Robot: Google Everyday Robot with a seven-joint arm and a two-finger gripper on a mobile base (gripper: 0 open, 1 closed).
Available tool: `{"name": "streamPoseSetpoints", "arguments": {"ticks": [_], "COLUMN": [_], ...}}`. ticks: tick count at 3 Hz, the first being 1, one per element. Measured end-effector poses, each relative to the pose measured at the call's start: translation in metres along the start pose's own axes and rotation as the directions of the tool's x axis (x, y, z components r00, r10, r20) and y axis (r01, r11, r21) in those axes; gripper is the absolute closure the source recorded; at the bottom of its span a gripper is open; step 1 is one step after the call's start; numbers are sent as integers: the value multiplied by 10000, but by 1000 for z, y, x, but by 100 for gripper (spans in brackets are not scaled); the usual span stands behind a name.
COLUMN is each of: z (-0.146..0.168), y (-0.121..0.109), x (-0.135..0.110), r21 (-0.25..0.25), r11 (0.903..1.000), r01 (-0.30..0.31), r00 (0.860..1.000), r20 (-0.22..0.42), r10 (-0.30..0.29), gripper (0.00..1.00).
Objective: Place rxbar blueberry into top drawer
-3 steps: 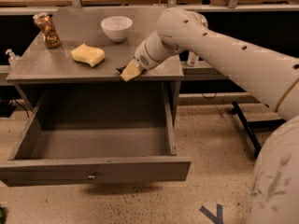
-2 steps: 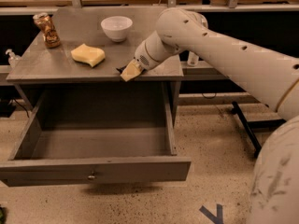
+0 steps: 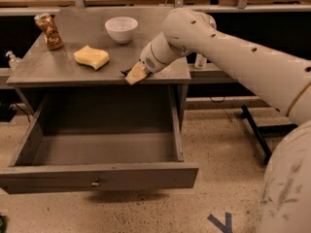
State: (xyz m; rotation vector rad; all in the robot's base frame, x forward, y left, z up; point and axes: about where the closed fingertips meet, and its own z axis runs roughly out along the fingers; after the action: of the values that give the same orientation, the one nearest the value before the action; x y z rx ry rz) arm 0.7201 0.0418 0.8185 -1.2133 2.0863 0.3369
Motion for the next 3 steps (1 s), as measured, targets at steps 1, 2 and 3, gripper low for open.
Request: {"name": "streamPoseSetpoints", "arguments": {"ticks": [1, 2, 3], "z": [0, 0, 0], "y": [0, 0, 0], "x": [0, 0, 0], "r21": [-1, -1, -2], "r11": [10000, 10000, 10000], "r01": [1, 1, 1], "r00": [10000, 10000, 10000], "r20": [1, 1, 1], "r10": [-1, -1, -1], "gripper": [100, 100, 100]}}
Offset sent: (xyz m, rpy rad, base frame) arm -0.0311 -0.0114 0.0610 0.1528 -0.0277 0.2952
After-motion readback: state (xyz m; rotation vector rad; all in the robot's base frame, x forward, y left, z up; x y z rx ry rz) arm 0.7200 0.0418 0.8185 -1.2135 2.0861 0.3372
